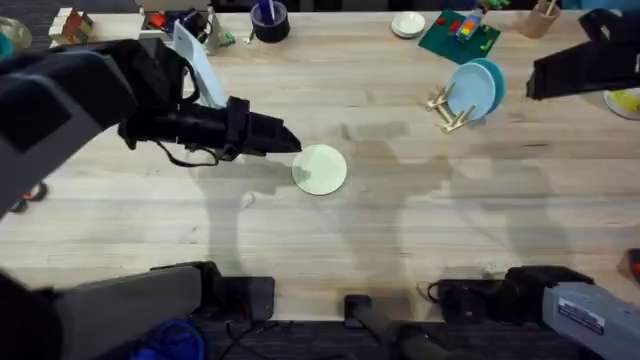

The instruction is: Pick up the plates from the table one by one and place each into a slot on the dish rack.

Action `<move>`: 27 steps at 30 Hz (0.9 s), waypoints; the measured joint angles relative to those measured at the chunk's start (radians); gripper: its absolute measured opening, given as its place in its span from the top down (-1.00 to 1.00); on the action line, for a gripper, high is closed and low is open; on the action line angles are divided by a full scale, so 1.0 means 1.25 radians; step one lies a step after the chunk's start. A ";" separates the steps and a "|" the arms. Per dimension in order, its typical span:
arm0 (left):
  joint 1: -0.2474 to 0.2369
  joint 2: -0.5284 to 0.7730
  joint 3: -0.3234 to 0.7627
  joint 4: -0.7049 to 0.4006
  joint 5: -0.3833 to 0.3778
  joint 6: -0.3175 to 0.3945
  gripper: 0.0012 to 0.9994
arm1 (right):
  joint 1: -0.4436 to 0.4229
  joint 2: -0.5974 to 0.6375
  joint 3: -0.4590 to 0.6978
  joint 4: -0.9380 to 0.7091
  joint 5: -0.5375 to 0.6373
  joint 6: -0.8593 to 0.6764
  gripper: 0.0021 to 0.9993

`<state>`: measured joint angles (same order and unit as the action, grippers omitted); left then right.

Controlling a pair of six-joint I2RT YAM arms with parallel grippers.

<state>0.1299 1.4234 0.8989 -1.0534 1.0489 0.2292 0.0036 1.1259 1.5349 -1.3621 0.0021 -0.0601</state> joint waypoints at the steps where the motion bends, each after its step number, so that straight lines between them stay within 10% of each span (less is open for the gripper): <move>1: 0.000 0.015 0.000 0.006 0.002 0.000 0.92 | 0.000 0.000 0.000 0.000 0.000 0.000 -0.99; 27: -0.015 0.350 -0.038 0.219 -0.028 0.018 0.92 | 0.000 0.000 0.000 0.000 0.000 0.001 -0.99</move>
<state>0.1112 1.8614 0.8509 -0.7795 1.0137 0.2512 0.0036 1.1259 1.5349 -1.3617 0.0021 -0.0590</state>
